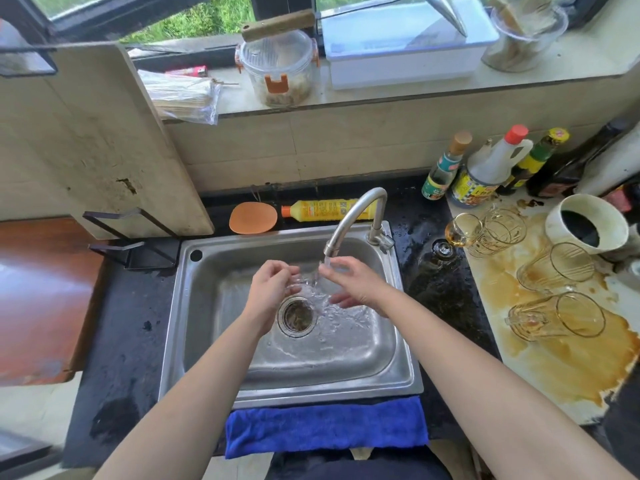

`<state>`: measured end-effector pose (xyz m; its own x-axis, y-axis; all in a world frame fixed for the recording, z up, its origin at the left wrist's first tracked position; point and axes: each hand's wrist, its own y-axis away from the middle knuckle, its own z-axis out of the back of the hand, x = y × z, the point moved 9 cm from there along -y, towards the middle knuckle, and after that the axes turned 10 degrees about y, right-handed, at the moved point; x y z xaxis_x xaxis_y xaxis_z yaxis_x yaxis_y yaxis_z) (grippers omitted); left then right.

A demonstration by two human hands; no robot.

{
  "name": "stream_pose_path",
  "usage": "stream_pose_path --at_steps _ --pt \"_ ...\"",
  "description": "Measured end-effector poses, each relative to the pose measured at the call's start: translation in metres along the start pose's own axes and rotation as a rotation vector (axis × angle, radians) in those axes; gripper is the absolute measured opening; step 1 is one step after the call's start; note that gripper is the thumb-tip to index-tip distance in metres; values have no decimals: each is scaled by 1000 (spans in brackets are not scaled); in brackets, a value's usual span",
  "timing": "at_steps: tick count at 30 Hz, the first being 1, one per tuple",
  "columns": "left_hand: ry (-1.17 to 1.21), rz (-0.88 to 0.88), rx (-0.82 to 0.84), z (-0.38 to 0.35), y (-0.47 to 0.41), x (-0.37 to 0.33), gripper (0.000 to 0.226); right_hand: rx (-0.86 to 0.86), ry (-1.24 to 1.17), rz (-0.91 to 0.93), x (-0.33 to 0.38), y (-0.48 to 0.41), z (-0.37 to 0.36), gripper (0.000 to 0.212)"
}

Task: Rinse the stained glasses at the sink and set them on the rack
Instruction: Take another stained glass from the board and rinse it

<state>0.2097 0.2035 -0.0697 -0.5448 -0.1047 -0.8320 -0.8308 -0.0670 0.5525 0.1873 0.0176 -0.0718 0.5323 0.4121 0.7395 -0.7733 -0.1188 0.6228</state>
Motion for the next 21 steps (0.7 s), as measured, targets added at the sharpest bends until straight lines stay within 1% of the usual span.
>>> stream_pose_path --at_steps 2,4,7,9,10,11,14,15,18,21 --pt "21 24 -9 4 -1 4 14 -29 -34 60 7 2 2 58" --pt "38 86 13 4 -2 10 10 -85 5 151 16 3 6 56" --pt "-44 155 28 7 -5 20 23 -103 52 194 22 1 3 69" --pt "-81 146 13 10 -7 19 30 -107 -9 171 18 -4 2 83" --pt "-87 134 6 12 -7 18 33 -103 -43 169 18 -7 1 87" --pt "-76 126 4 13 -7 18 35 -87 -61 167 20 -8 0 85" --pt "-10 122 6 13 -4 18 34 1 -105 146 27 -5 -12 62" --pt "-16 122 6 12 -3 18 33 4 -105 137 29 -3 -14 58" --pt "-91 122 12 11 -2 19 28 -64 -50 122 35 2 -9 60" --pt "-105 117 22 12 -5 22 33 -75 23 112 30 5 -2 57"
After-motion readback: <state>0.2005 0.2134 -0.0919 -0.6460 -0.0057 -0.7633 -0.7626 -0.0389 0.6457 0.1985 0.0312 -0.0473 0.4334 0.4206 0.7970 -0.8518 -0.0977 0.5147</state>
